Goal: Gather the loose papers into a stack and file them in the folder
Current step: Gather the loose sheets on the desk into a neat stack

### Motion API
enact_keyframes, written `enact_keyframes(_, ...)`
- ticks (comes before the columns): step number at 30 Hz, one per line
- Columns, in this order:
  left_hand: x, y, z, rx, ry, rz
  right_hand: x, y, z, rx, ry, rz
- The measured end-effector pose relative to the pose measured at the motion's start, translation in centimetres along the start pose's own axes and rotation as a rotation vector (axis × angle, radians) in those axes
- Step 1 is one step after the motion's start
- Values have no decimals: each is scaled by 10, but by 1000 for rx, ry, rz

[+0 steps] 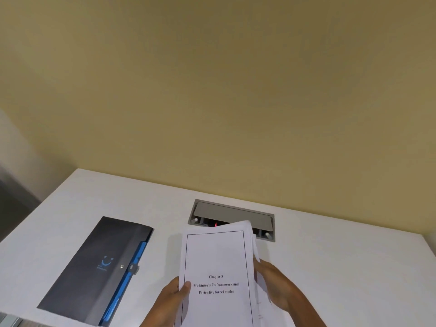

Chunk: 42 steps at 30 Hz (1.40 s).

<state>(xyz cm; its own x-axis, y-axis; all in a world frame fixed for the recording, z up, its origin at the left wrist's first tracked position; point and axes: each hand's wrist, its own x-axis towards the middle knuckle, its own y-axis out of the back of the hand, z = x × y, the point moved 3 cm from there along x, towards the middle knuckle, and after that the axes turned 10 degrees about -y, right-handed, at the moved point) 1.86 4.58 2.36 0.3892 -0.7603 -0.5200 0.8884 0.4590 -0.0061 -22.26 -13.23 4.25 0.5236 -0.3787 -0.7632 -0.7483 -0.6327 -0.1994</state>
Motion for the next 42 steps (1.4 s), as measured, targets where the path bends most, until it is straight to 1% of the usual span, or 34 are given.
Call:
enact_keyframes(2, 0, -6, -8, 21, 16, 7, 1, 3, 12, 11, -59, 3)
enact_keyframes(7, -2, -15, -26, 67, 58, 23, 9, 17, 47, 111, -149, 123)
enact_keyframes(11, -1, -17, -35, 97, 98, 74, 0, 16, 51, 193, -180, 15)
enact_keyframes(14, -2, -23, -35, 110, 110, 47, 3, 15, 52, 149, -171, 55)
enact_keyframes(16, 0, -28, -36, 130, 103, 25, 7, 9, 51, 76, -148, 81)
enact_keyframes(20, 2, -34, -38, 119, 91, 11, 11, 7, 53, -17, -93, 204)
enact_keyframes(23, 4, -37, -39, 144, 69, -24, 12, 7, 56, -34, -34, 251)
enact_keyframes(28, 7, -35, -28, 156, -6, -61, 11, 8, 50, -47, -13, 209)
enact_keyframes(32, 6, -32, -6, 138, -94, -90, 5, 18, 39, -90, 84, 187)
enact_keyframes(34, 7, -33, 7, 133, -140, -81, 3, 22, 31, -85, 136, 206)
enact_keyframes(42, 28, -57, 47, 78, -249, 33, 3, 21, -2, 18, 340, 458)
